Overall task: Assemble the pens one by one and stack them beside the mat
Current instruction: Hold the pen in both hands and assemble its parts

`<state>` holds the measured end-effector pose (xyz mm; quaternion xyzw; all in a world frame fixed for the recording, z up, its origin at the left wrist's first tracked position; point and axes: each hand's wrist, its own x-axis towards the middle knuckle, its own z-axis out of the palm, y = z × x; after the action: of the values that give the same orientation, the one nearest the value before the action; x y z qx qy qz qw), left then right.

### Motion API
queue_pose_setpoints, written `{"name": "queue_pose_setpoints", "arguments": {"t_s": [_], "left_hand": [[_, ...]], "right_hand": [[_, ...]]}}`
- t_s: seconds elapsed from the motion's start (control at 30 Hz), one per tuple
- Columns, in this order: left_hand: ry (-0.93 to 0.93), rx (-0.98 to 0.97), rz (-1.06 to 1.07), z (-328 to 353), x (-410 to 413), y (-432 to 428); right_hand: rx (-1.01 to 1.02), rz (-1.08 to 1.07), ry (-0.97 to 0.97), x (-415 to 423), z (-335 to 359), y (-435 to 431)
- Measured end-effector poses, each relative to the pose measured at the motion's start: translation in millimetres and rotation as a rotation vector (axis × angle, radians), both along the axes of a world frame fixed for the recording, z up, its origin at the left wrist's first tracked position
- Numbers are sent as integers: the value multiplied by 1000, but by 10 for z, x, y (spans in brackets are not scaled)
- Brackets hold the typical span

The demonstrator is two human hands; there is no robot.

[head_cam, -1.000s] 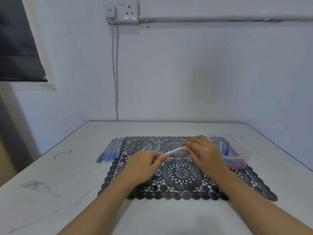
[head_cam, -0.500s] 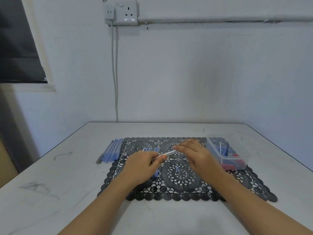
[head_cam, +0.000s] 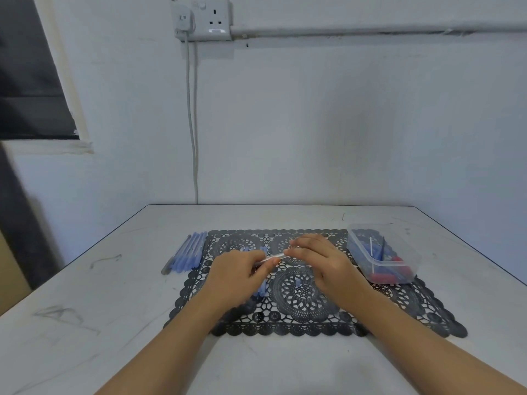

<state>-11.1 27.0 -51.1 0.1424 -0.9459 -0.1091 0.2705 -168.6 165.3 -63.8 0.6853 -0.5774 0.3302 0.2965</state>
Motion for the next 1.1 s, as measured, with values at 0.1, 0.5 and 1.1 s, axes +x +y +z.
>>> {"name": "queue_pose_setpoints", "arguments": {"t_s": [0.1, 0.5, 1.1], "left_hand": [[-14, -16, 16, 8, 5, -15], [46, -23, 107, 22, 23, -214], [98, 57, 261, -44, 65, -483]], "right_hand": [[0, 14, -83, 14, 2, 5], [30, -86, -245, -17, -3, 48], [688, -230, -221, 52, 6, 24]]}}
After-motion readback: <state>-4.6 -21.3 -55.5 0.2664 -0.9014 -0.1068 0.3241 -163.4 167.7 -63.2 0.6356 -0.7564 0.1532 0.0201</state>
